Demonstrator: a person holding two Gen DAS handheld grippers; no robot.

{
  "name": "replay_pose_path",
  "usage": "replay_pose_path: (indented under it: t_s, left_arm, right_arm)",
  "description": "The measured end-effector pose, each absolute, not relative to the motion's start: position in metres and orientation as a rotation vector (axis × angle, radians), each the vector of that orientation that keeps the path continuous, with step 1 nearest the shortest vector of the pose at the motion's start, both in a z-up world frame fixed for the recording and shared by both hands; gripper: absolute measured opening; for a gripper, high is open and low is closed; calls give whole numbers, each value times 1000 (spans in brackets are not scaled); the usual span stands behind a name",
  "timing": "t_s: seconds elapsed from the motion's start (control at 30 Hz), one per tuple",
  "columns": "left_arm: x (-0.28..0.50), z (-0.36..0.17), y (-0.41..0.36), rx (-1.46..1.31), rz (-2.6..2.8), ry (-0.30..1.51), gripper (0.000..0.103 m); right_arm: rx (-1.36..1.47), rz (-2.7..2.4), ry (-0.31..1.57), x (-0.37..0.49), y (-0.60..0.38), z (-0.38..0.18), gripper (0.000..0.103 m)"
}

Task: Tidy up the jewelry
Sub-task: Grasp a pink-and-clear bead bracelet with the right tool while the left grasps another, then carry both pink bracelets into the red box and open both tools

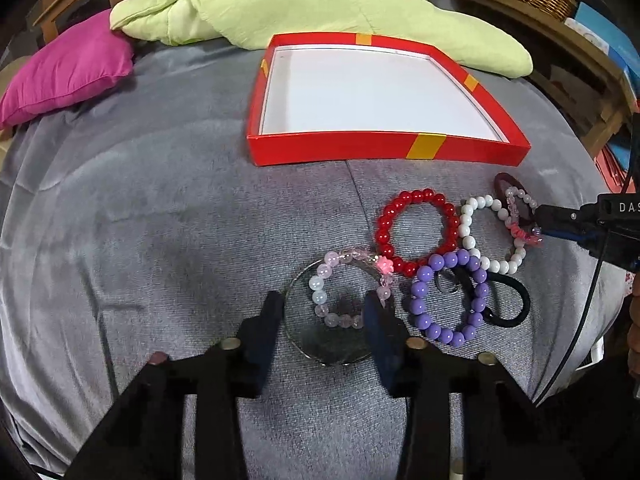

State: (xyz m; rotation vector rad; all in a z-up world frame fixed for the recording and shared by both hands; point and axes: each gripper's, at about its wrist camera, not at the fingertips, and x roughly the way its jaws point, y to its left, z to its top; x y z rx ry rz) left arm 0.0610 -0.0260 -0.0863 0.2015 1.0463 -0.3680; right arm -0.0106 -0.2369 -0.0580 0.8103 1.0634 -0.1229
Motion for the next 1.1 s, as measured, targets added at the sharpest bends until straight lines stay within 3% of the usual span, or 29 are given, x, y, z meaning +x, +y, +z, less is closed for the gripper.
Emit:
replay_pose_path:
  t_s: [0.2,0.4,0.47,0.53,0.6,0.83,0.87,1.0,1.1]
  left_arm:
    - [67,-84,-18,179,-362,1024,21]
    - [65,-75,-15,165,-391,990,20]
    - [63,-74,-19,177,-402,988,22]
    - [61,-72,-22,174,-428,991,32]
    - [56,-69,-26,174,-453,977,56]
    - [56,-81,-40,211,-492,1014,58]
    - [58,-84,-41,208,-492,1026,56]
    - [62,-87,-44,194,-521,1026,27]
    - [60,-87,-42,178,-548,1025,12]
  right_arm:
    - [696,-149,995,-20,-238,-41,8]
    - [680,-112,933,-25,-238,-29,8]
    - [663,-105,921,-25,-236,-26,8]
    - [646,-100,917,-24,-231,-24,8]
    - [636,-90,910,-24,-227,-22,8]
    - [599,-77,916,-24,-216,-22,8]
    - [594,-76,918,-24,-215,-22,8]
    - [580,-73,915,-25,-213,-21,8]
    - [571,-77,905,-26,-213,-18,8]
